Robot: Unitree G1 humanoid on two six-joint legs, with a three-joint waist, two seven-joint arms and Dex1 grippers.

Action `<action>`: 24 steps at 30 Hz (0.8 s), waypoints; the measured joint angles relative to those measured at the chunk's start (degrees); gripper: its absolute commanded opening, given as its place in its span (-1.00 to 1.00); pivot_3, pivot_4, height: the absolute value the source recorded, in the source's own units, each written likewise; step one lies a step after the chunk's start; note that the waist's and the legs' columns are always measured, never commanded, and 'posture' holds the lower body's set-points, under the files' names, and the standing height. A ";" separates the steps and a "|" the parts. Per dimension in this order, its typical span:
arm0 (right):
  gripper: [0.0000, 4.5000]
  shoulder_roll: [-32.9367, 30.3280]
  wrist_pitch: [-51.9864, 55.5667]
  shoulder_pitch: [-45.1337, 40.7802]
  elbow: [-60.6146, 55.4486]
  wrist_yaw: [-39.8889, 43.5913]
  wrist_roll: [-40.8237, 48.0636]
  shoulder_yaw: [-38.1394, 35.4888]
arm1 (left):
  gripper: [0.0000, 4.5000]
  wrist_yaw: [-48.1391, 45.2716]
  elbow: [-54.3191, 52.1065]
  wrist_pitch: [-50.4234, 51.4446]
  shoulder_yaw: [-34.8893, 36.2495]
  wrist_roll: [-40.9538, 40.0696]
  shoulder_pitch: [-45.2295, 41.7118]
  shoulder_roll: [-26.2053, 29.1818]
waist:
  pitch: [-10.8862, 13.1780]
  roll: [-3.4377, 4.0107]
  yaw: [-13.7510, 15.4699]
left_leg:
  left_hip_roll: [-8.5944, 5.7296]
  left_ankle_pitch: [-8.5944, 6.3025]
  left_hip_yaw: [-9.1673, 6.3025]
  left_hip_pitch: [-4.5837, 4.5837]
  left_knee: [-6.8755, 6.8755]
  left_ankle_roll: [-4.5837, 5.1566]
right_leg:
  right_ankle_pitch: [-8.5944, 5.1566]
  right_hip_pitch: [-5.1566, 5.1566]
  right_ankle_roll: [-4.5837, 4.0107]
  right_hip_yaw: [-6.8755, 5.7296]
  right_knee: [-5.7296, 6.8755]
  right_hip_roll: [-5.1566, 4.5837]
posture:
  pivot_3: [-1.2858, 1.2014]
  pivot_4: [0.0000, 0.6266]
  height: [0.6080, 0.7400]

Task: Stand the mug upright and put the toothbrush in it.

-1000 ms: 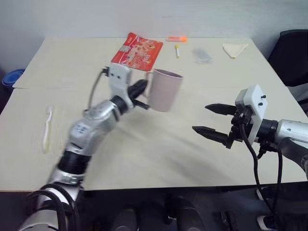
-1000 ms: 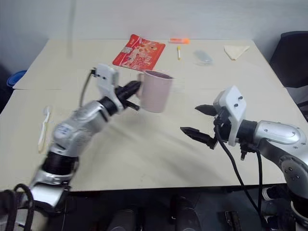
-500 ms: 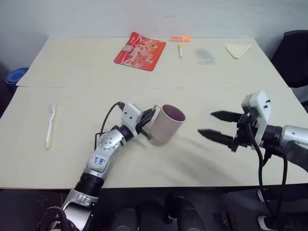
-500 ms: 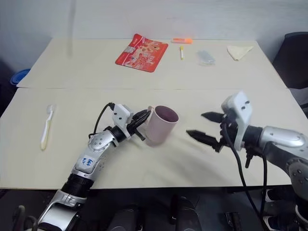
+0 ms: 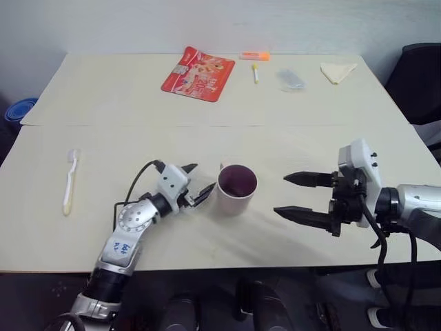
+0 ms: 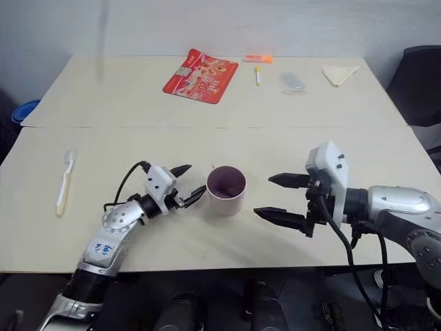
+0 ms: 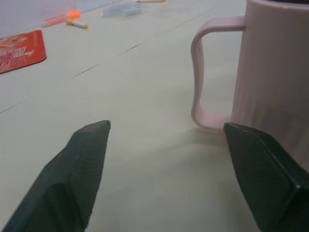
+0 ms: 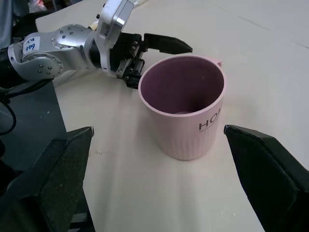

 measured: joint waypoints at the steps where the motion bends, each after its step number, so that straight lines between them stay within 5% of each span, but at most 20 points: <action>1: 1.00 -0.03 -0.56 -0.79 0.69 0.65 -0.81 0.89 | 0.98 -0.08 -1.10 0.67 0.63 0.22 0.90 0.82 | 0.00 0.00 -0.05 | 0.01 0.00 0.01 0.00 0.00 0.00 | 0.00 0.00 0.00 0.00 -0.01 0.00 | 0.03 -0.52 1.00; 6: 1.00 -0.08 -2.84 -5.85 5.25 4.92 -4.64 5.55 | 0.98 -1.92 -10.29 10.90 8.76 -3.28 7.69 8.08 | 0.00 0.01 -0.28 | 0.11 -0.02 0.00 0.00 -0.01 -0.07 | -0.02 -0.06 -0.05 -0.01 0.03 0.05 | 0.03 -0.52 1.00; 9: 1.00 -0.08 -3.64 -7.61 7.07 8.07 -5.80 7.45 | 0.98 -1.57 -14.14 23.29 20.24 -8.90 9.83 13.15 | 0.02 0.01 -0.19 | 0.12 0.00 -0.01 -0.02 0.00 -0.11 | -0.04 -0.10 -0.10 -0.03 0.07 0.06 | 0.03 -0.52 1.00; 15: 1.00 0.76 -6.10 -10.73 8.32 11.45 -7.69 9.11 | 0.98 2.78 -6.37 42.01 36.44 -13.35 1.26 22.99 | 0.03 0.01 0.15 | -0.01 0.01 -0.09 -0.01 0.00 -0.11 | -0.04 -0.09 -0.10 -0.09 0.16 0.04 | 0.03 -0.52 1.00; 24: 1.00 3.81 -8.34 -11.71 8.54 11.10 -11.23 11.88 | 0.98 4.58 29.69 43.24 24.94 -3.57 -16.14 29.61 | -0.04 -0.11 -0.14 | -0.06 0.02 0.46 -0.20 -0.01 -0.15 | -0.02 -0.62 -0.07 -0.17 0.65 0.17 | 0.03 -0.52 1.00</action>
